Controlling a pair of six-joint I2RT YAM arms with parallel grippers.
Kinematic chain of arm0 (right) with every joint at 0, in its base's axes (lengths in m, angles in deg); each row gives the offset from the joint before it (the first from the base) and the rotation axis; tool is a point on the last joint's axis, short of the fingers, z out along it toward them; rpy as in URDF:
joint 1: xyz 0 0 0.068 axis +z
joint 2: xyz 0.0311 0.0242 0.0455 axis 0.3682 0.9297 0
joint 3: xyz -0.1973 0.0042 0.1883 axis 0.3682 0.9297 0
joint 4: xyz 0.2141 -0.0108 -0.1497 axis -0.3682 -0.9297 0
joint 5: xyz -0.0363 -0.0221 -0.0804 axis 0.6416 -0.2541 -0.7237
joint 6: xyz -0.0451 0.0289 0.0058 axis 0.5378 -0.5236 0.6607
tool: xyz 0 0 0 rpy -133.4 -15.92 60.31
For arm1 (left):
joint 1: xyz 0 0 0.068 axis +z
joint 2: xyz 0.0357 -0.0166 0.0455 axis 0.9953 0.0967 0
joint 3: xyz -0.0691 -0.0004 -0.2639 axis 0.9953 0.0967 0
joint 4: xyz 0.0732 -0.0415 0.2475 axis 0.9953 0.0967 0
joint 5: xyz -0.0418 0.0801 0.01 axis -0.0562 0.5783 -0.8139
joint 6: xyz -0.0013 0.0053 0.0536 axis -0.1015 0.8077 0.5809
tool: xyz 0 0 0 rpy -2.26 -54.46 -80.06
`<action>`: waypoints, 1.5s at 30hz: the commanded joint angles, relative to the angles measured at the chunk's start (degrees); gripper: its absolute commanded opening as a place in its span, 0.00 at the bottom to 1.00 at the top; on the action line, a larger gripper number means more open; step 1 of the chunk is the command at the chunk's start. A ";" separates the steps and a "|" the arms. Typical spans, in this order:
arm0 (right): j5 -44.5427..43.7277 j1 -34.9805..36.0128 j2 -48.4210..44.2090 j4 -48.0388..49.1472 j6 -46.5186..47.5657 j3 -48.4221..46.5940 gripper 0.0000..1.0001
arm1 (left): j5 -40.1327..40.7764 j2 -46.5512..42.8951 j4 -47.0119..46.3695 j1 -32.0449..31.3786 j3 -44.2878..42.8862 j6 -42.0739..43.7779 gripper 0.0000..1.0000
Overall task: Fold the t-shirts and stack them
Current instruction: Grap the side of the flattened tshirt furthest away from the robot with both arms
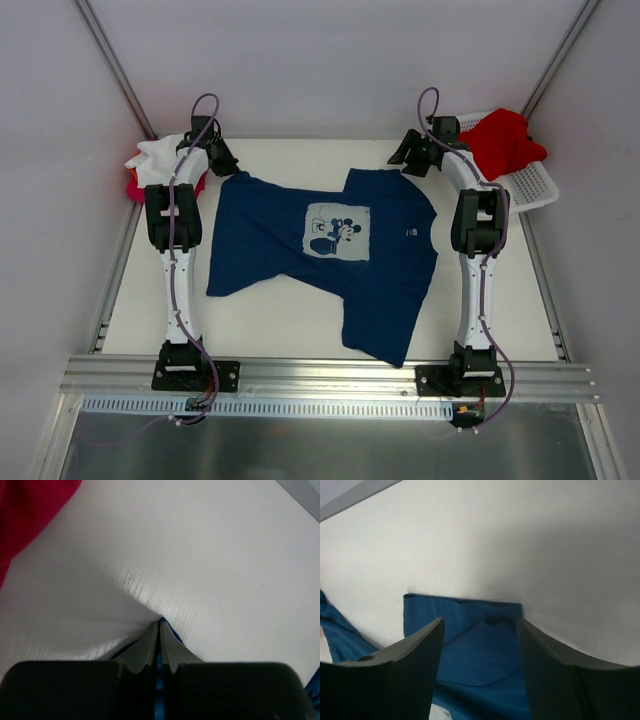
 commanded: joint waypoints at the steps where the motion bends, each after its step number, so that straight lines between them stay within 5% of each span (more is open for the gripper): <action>1: -0.72 -0.63 -4.91 0.46 2.87 0.49 0.63 | -0.09 -2.90 2.44 -0.13 1.38 0.89 0.00; 20: 0.68 -2.56 -2.81 2.91 4.54 2.34 0.60 | 0.08 -3.69 2.53 -0.48 2.09 1.86 0.00; 45: 6.22 -2.92 0.53 5.99 -5.12 4.18 0.58 | 0.70 -4.92 2.53 -0.48 2.26 2.82 0.00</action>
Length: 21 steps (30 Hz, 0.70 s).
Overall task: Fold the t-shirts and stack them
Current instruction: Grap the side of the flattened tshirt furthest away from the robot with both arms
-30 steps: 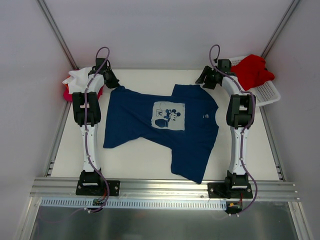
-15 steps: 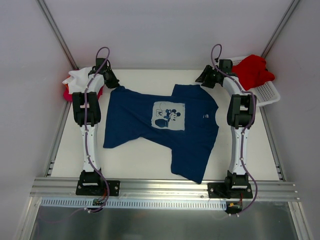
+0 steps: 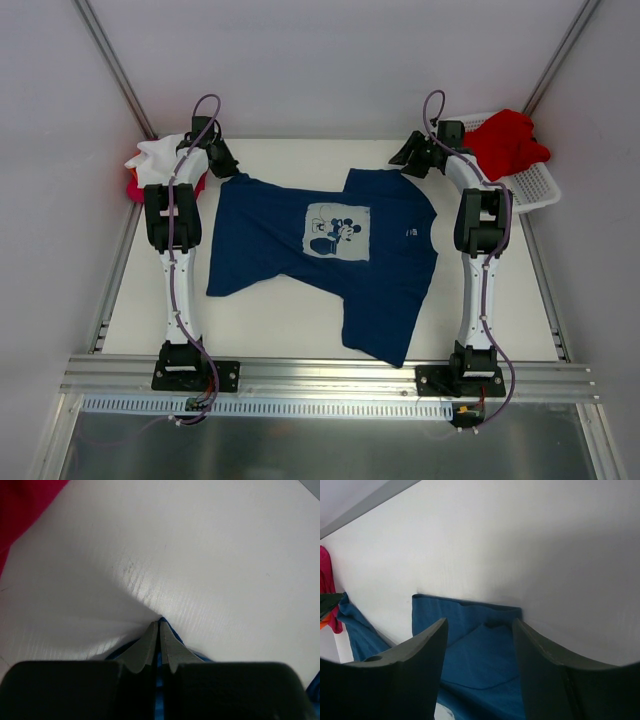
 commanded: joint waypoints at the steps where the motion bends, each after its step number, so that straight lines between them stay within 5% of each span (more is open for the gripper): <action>1: 1.02 -0.95 0.23 0.31 -2.20 0.84 0.58 | 0.76 -3.61 1.87 -0.29 0.58 1.29 0.00; 21: -14.19 2.21 -5.93 -8.91 12.57 -0.21 0.59 | 0.85 -3.70 1.78 -0.37 1.11 1.29 0.00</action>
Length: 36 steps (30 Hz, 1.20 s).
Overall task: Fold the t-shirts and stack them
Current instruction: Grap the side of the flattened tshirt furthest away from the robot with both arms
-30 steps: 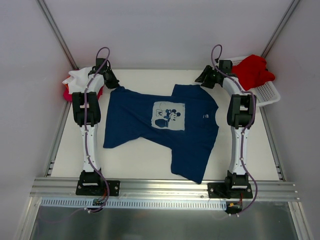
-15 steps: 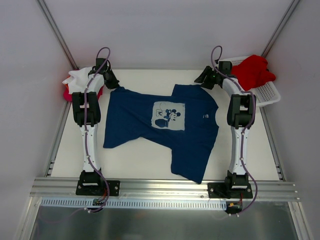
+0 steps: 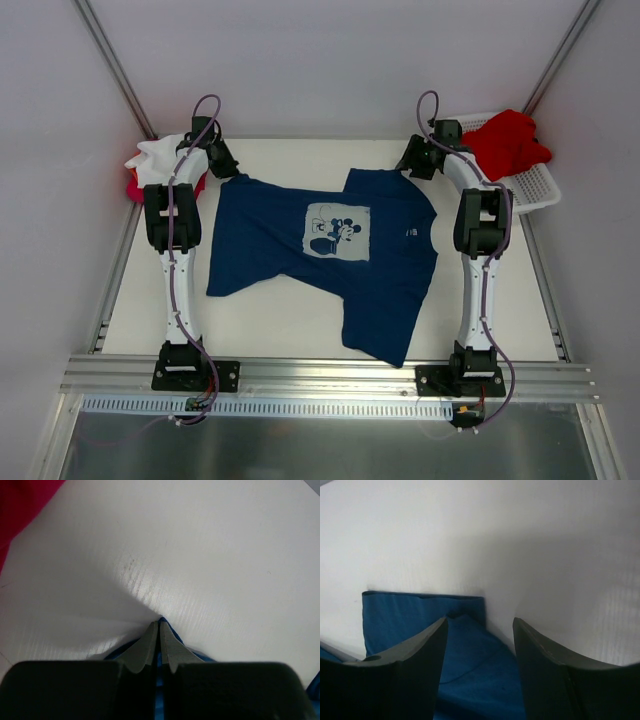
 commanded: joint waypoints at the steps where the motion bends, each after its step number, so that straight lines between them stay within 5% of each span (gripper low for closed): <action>1: -3.55 0.97 -3.11 -4.39 3.61 -1.98 0.59 | 0.66 -3.19 1.83 -0.29 0.43 1.05 0.00; 18: -2.76 2.20 5.33 -6.94 0.27 -12.53 0.57 | 0.56 -2.93 1.74 -0.37 0.08 0.96 0.00; 28: -0.38 2.29 4.46 -4.92 -3.33 -8.58 0.54 | 0.48 -3.19 1.83 -0.37 0.16 0.96 0.00; 36: -0.12 2.46 3.31 -4.22 -3.16 -6.47 0.29 | 0.57 -3.28 1.83 -0.37 0.43 0.96 0.00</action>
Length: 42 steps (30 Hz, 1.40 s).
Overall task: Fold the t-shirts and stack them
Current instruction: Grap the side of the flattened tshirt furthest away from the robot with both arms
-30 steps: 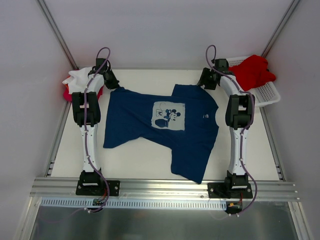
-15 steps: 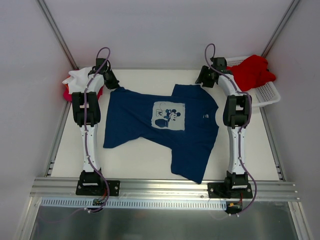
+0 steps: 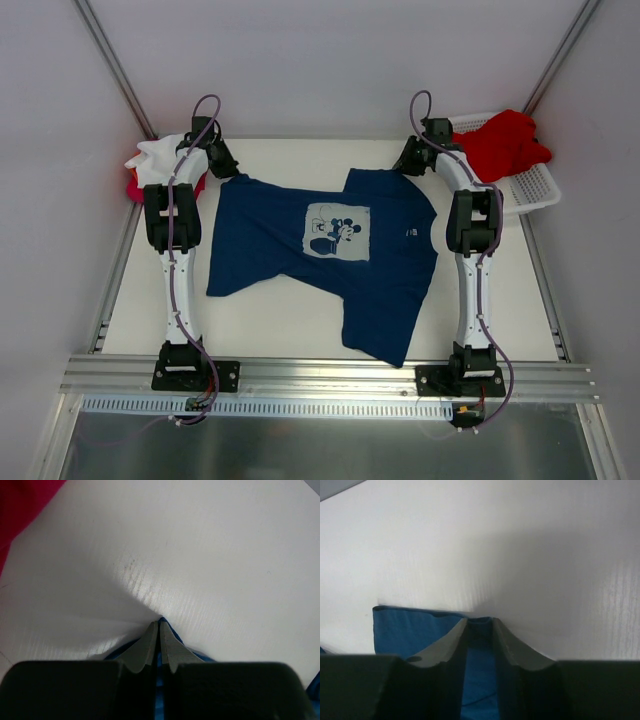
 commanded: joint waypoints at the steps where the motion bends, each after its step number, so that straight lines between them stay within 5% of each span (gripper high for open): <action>1: 0.93 0.45 -1.63 -1.68 -0.47 1.27 0.26 | 0.48 -3.19 1.74 -0.29 0.34 0.88 0.00; 8: 0.93 0.36 -2.16 -1.77 -0.64 1.71 0.00 | 0.65 -3.19 1.83 -0.37 0.34 0.96 0.00; 32: -2.50 1.86 -17.09 -0.45 4.36 6.80 0.00 | 2.14 -17.51 0.95 -0.37 0.43 3.25 0.00; 42: -5.22 1.86 -26.14 -1.07 7.00 12.42 0.00 | 4.78 -24.10 0.77 -0.55 7.54 3.95 0.00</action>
